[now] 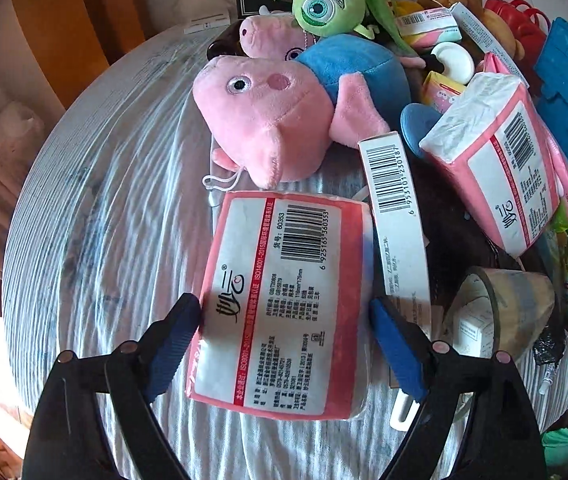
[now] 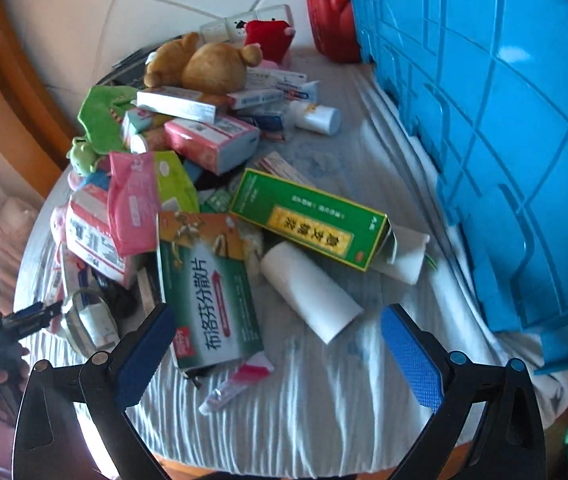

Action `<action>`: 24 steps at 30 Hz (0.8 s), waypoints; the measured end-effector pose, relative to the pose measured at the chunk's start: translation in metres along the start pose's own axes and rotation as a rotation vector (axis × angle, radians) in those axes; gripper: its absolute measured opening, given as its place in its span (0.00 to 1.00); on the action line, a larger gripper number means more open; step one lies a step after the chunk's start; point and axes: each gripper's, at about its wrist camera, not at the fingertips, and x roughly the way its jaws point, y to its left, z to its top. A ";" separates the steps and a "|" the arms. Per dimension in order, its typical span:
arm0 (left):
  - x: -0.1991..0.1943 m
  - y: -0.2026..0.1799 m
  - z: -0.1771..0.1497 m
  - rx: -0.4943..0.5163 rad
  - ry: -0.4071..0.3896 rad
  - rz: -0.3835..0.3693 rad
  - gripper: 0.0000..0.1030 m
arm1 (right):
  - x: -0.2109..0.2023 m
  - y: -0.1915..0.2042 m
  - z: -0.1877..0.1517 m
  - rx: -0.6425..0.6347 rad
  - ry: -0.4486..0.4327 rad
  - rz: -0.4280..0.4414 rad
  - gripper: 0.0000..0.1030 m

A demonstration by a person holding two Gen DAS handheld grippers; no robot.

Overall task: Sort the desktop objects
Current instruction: 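Grasp the white-pink tissue pack with left tool while right tool grasps a small tube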

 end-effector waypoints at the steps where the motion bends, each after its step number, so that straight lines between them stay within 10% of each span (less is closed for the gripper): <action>1: 0.006 -0.001 0.002 0.004 0.011 0.002 0.87 | 0.001 -0.002 -0.004 0.004 0.011 -0.010 1.00; 16: -0.012 0.048 -0.044 -0.079 0.030 0.068 0.85 | 0.074 0.014 -0.056 0.030 0.312 -0.048 1.00; 20: -0.008 0.050 -0.044 -0.103 0.030 0.060 0.87 | 0.087 0.030 -0.063 0.012 0.351 -0.053 0.54; 24: -0.001 0.047 -0.040 -0.101 0.030 0.083 0.88 | 0.096 0.044 -0.067 0.004 0.380 -0.025 0.53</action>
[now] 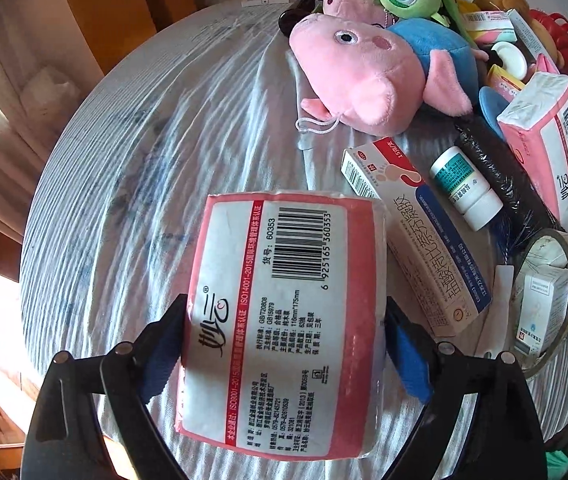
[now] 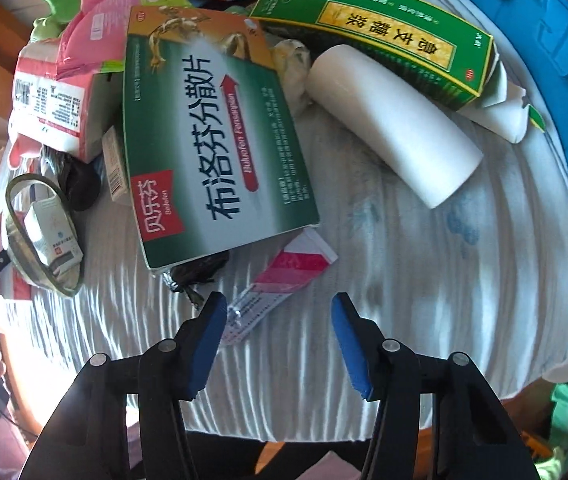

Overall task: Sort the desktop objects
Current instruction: 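Grasp the white-pink tissue pack with left tool while right tool grasps a small tube, then carry the tissue pack and small tube over the blue crate with both tools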

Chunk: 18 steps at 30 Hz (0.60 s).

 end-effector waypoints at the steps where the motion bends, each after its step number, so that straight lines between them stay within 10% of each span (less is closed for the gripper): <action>1: -0.001 0.001 -0.001 -0.007 -0.004 0.002 0.87 | 0.002 0.003 0.000 -0.004 0.004 -0.007 0.53; 7: -0.017 0.005 -0.004 -0.080 -0.021 -0.028 0.84 | 0.007 0.021 -0.004 -0.085 -0.020 -0.101 0.25; 18: -0.097 -0.005 0.012 -0.059 -0.232 -0.025 0.84 | -0.037 0.007 -0.022 -0.089 -0.150 -0.058 0.12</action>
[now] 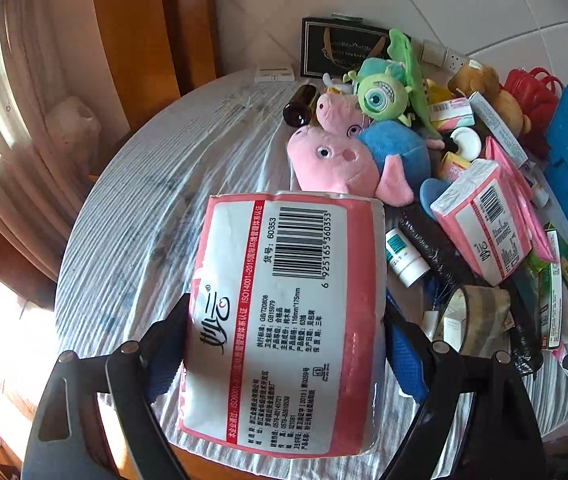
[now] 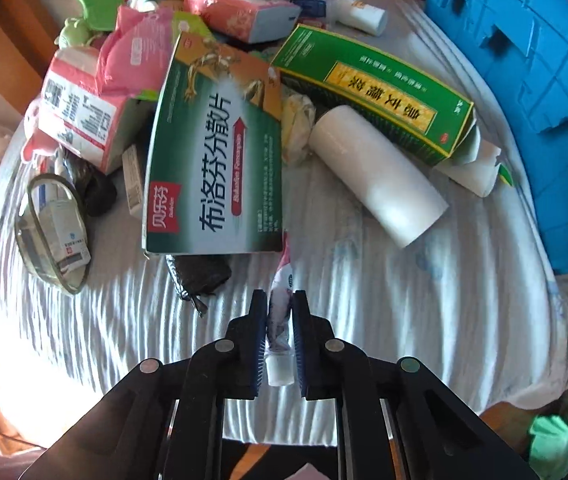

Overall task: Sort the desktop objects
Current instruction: 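Carry the tissue pack and small tube over the blue crate with both tools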

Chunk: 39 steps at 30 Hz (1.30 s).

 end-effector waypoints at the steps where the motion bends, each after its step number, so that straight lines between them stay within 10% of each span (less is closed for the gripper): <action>1: -0.003 0.002 0.005 0.001 -0.016 -0.006 0.84 | -0.007 -0.001 0.000 -0.003 -0.019 -0.002 0.11; 9: -0.039 -0.033 0.033 0.058 -0.130 -0.066 0.84 | -0.053 -0.041 0.015 0.012 -0.139 0.044 0.11; 20: -0.102 -0.143 0.069 0.191 -0.291 -0.237 0.84 | -0.191 -0.053 0.066 -0.024 -0.526 0.064 0.11; 30: -0.176 -0.314 0.100 0.279 -0.390 -0.480 0.84 | -0.297 -0.163 0.083 -0.025 -0.759 0.014 0.11; 39: -0.229 -0.517 0.103 0.443 -0.363 -0.578 0.84 | -0.308 -0.316 0.112 -0.017 -0.710 -0.130 0.11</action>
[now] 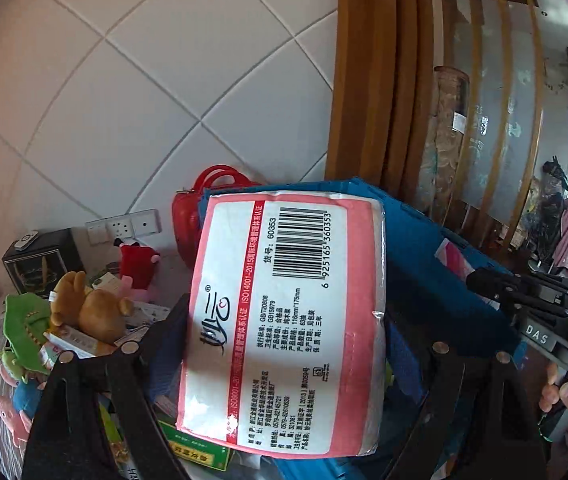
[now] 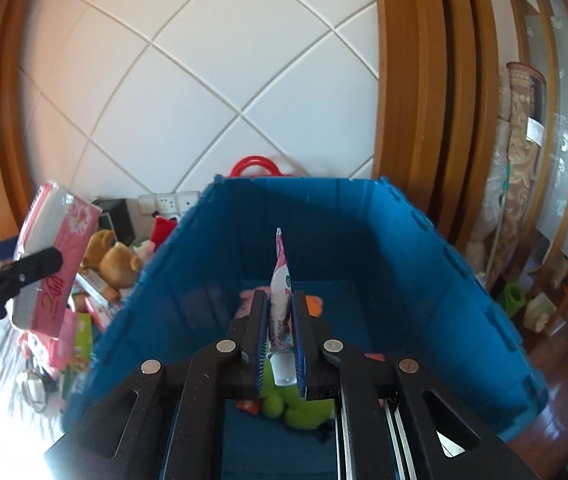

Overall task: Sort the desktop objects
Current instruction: 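Carry the tissue pack and small tube over the blue crate with both tools, then open both tools to drop the tube and tissue pack into the crate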

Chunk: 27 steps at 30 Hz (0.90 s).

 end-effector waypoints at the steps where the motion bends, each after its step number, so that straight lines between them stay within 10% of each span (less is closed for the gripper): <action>1: 0.010 -0.016 0.005 0.010 0.019 -0.007 0.84 | 0.006 -0.012 -0.001 -0.005 0.013 -0.001 0.11; 12: 0.079 -0.097 -0.013 0.082 0.140 0.116 0.84 | 0.038 -0.092 -0.012 0.015 0.018 0.011 0.11; 27: 0.089 -0.108 -0.018 0.143 0.206 0.123 0.86 | 0.052 -0.092 -0.012 -0.010 0.053 -0.026 0.11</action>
